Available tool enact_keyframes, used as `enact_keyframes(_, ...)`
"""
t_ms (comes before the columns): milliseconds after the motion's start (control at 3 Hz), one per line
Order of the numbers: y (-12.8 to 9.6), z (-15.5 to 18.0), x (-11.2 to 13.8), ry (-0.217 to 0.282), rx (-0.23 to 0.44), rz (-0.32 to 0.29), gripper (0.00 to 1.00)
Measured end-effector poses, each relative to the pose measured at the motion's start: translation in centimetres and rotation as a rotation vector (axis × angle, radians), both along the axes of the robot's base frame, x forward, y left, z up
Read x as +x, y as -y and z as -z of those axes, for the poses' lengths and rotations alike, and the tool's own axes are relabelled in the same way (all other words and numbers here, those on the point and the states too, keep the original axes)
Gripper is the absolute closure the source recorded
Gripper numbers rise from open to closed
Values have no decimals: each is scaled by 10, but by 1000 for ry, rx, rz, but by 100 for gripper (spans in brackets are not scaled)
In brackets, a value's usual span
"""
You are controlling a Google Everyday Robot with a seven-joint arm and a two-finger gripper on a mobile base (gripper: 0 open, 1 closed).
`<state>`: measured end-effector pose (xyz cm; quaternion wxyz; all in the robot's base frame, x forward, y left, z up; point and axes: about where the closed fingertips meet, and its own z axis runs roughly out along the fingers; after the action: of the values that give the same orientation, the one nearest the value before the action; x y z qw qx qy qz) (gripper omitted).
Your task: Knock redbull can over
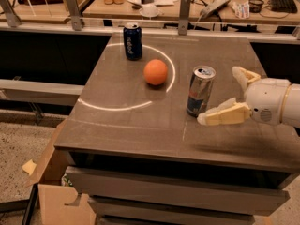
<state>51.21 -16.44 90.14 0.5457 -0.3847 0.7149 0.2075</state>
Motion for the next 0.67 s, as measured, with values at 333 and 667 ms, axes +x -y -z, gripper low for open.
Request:
enact_keyframes(333,-11,13,13,2,63,-12,0)
enact_keyframes(667,-23,22,21,-1,106,-37,16)
